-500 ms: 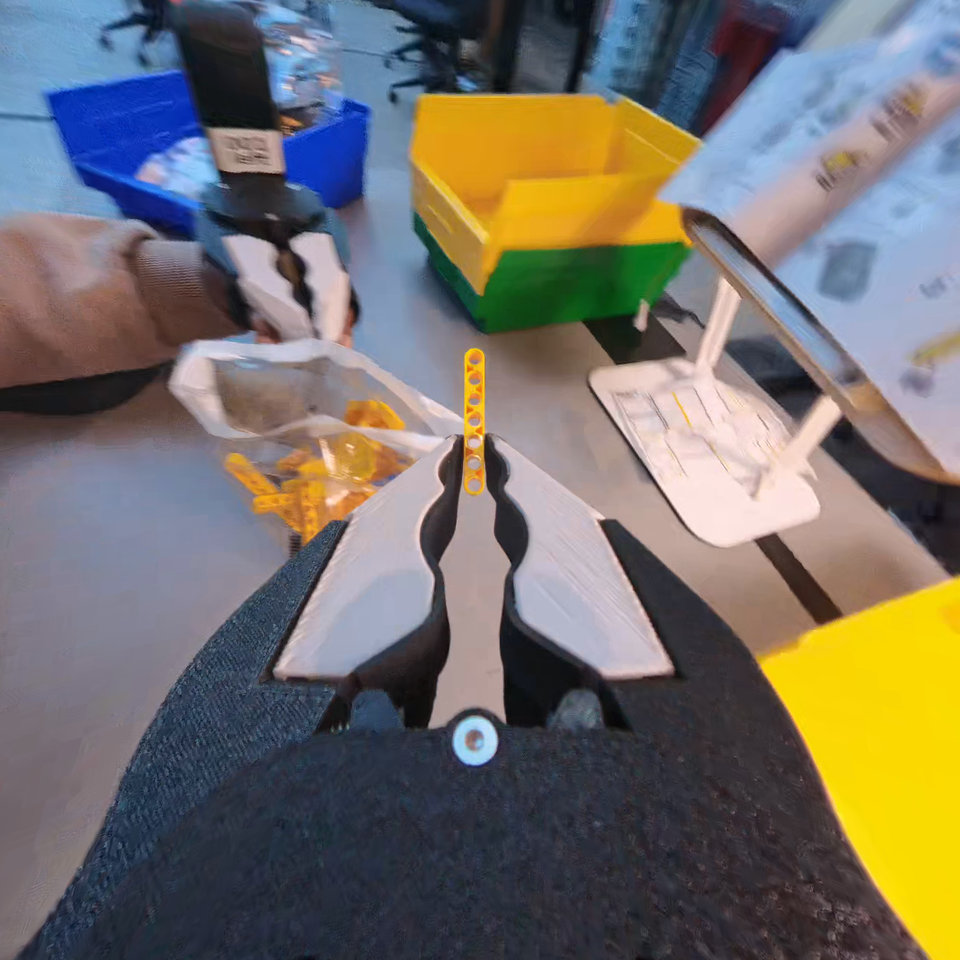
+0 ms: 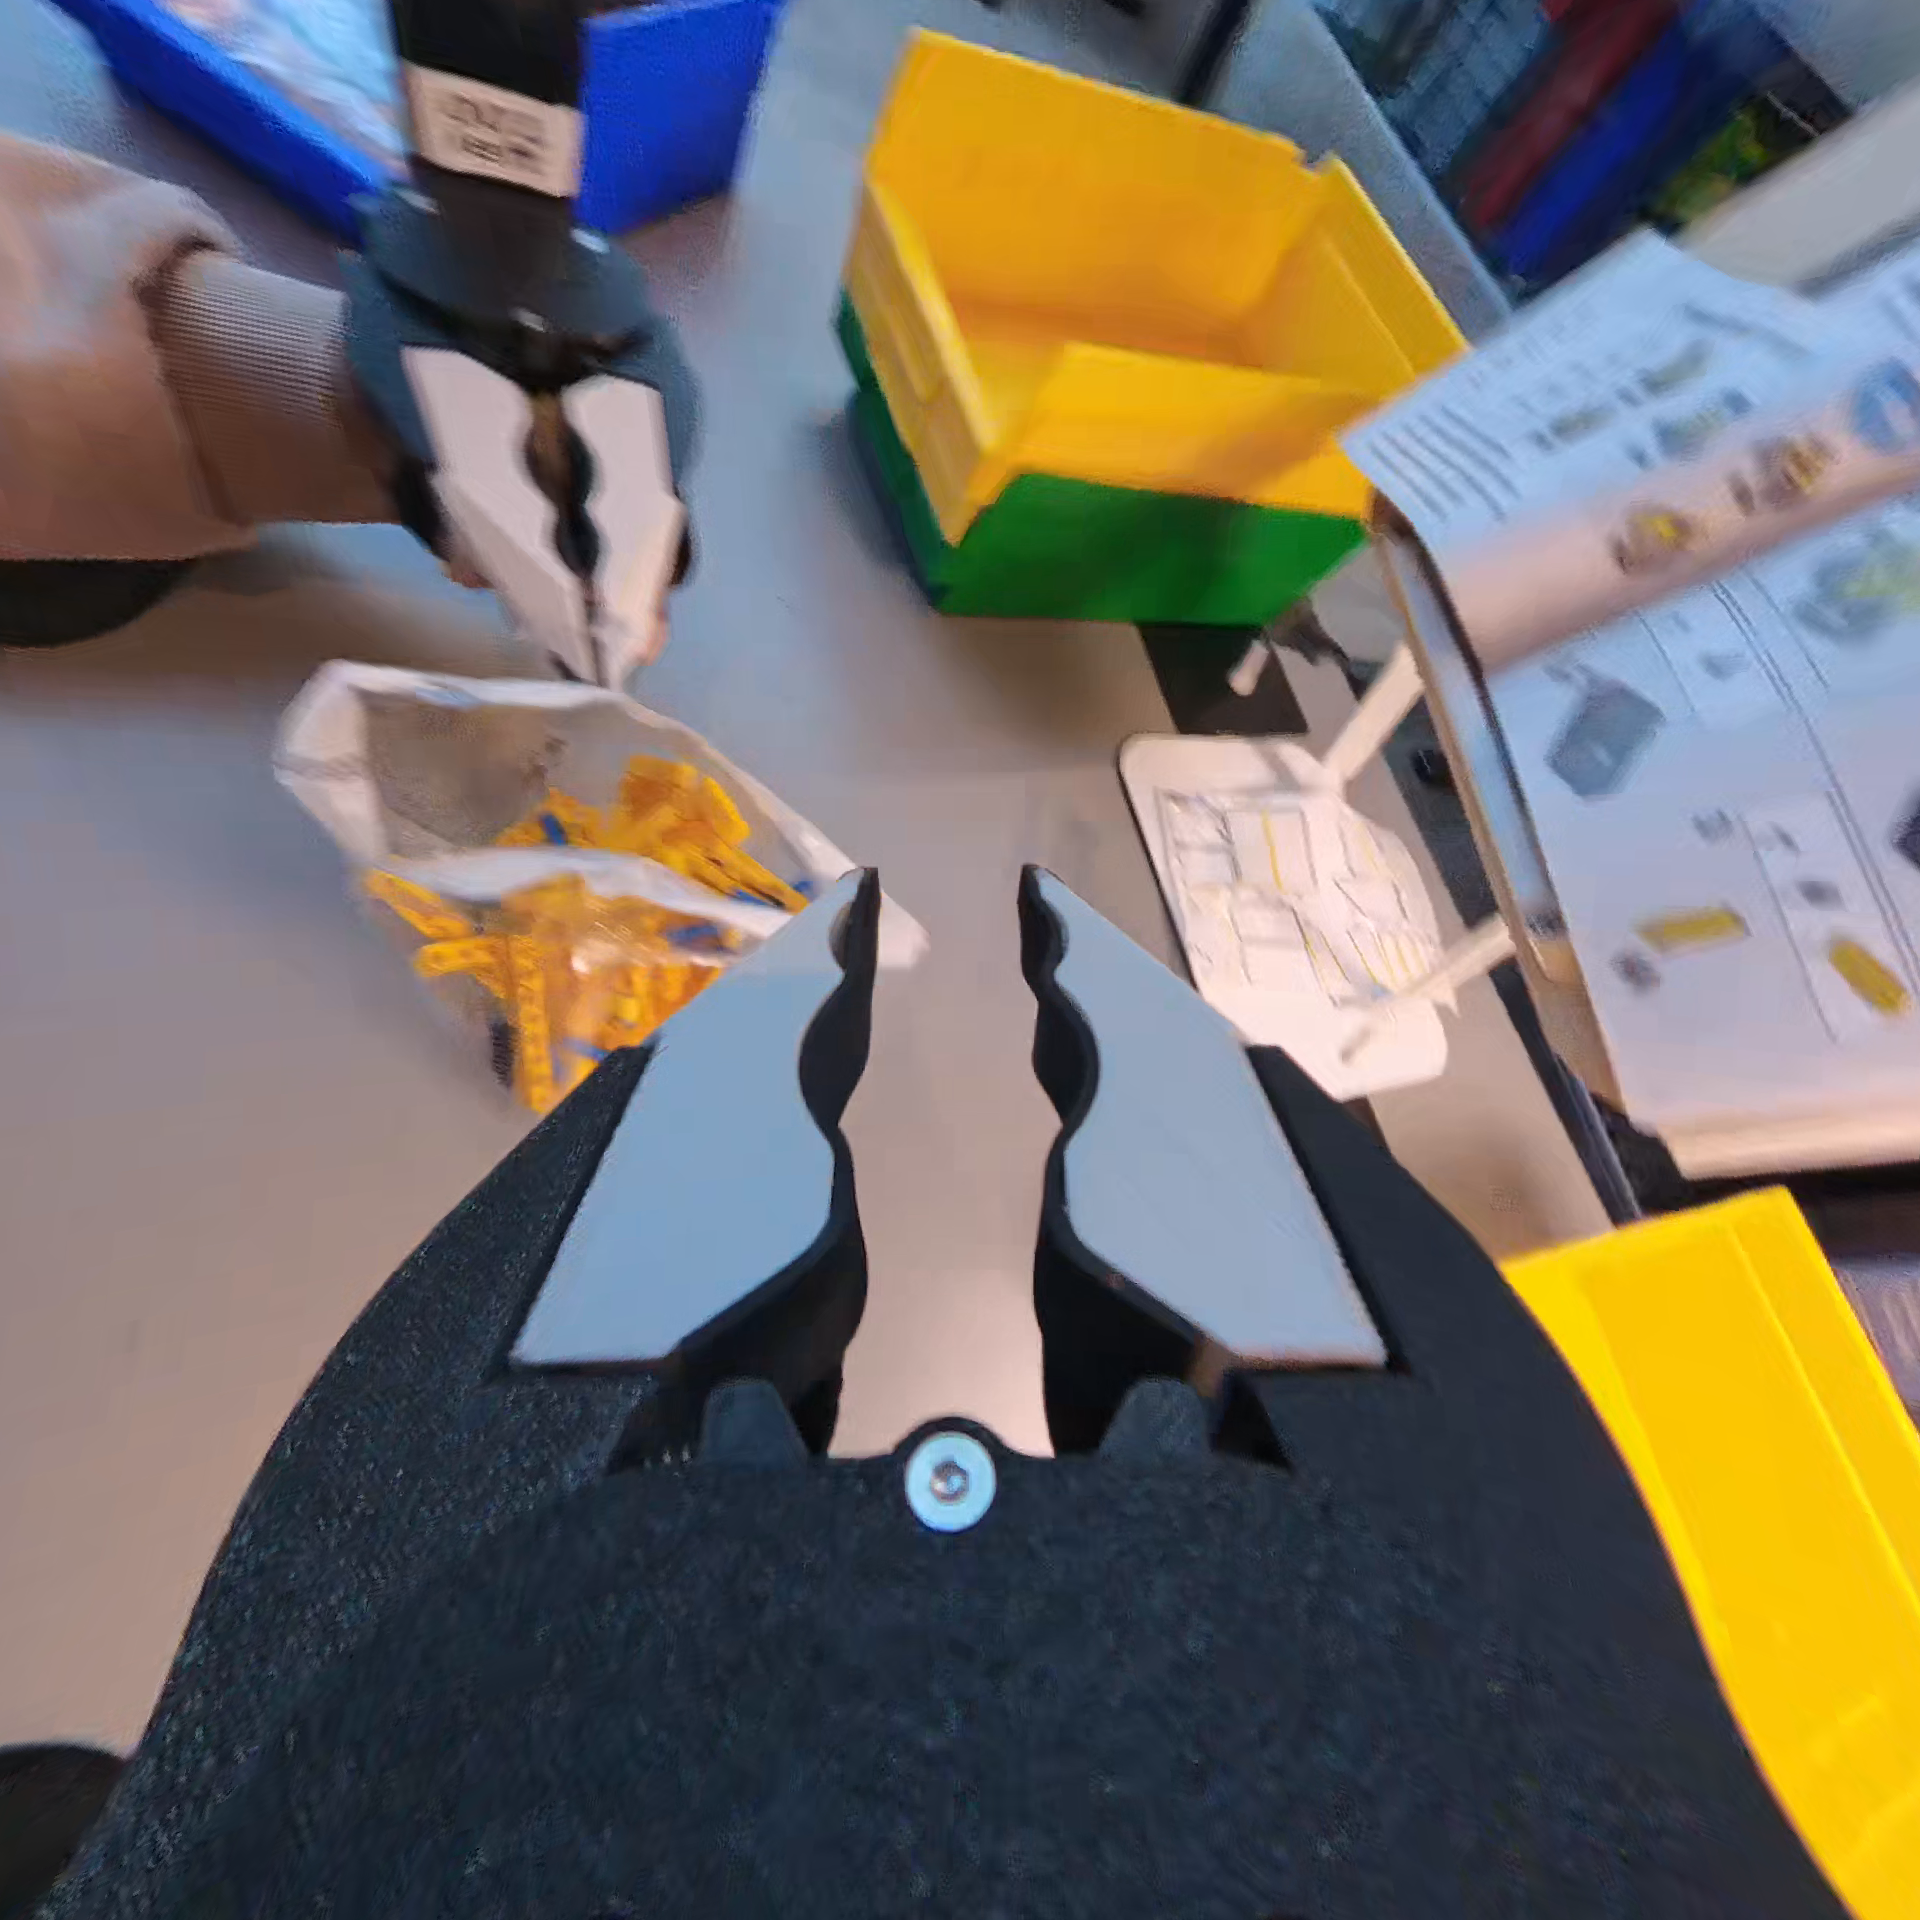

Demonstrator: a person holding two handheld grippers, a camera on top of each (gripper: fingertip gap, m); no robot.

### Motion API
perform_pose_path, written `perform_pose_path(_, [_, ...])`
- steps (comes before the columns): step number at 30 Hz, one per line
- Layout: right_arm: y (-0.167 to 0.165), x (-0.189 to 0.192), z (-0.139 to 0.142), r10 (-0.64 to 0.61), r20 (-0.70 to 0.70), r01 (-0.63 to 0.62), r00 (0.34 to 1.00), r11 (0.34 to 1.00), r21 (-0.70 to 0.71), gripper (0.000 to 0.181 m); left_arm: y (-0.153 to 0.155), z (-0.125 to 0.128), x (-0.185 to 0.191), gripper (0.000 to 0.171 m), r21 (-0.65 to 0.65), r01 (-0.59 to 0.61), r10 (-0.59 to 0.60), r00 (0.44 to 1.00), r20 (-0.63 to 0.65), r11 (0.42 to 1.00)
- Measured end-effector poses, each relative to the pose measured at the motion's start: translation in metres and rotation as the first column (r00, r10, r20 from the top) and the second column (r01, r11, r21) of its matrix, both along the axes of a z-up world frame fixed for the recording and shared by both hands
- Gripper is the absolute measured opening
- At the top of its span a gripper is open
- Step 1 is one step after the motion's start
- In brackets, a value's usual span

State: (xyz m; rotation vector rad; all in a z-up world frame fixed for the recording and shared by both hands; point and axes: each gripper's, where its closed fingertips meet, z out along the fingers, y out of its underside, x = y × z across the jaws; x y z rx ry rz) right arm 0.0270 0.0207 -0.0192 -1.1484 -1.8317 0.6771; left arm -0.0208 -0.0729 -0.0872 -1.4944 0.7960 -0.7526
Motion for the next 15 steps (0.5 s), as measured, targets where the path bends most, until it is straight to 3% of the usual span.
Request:
perform_pose_path(3, [0.09,0.053,-0.042,-0.315,0.184,0.318,0.931,0.948,0.012,0.026,0.0,-0.001,0.002,0.0,-0.001,0.004,-0.004,1.0,-0.004,1.0])
perform_pose_path(6, [0.147,0.117,-0.113,-0.491,0.454,0.536,0.744,0.844,0.034,0.026,0.0,-0.001,0.003,0.0,0.001,0.006,-0.006,1.0,-0.013,1.0])
perform_pose_path(10, [0.184,0.16,-0.165,-0.583,0.566,0.701,0.582,0.713,0.012,0.029,-0.001,-0.001,0.004,0.0,0.002,0.003,-0.003,1.0,-0.02,1.0])
perform_pose_path(13, [0.194,0.166,-0.175,-0.601,0.578,0.776,0.552,0.624,-0.092,0.029,-0.001,-0.001,0.003,0.0,0.001,0.003,-0.003,1.0,-0.018,1.0])
perform_pose_path(15, [0.2,0.172,-0.183,-0.613,0.6,0.804,0.514,0.588,-0.088,0.027,-0.001,-0.002,0.004,0.0,-0.002,0.006,-0.006,1.0,-0.015,1.0])
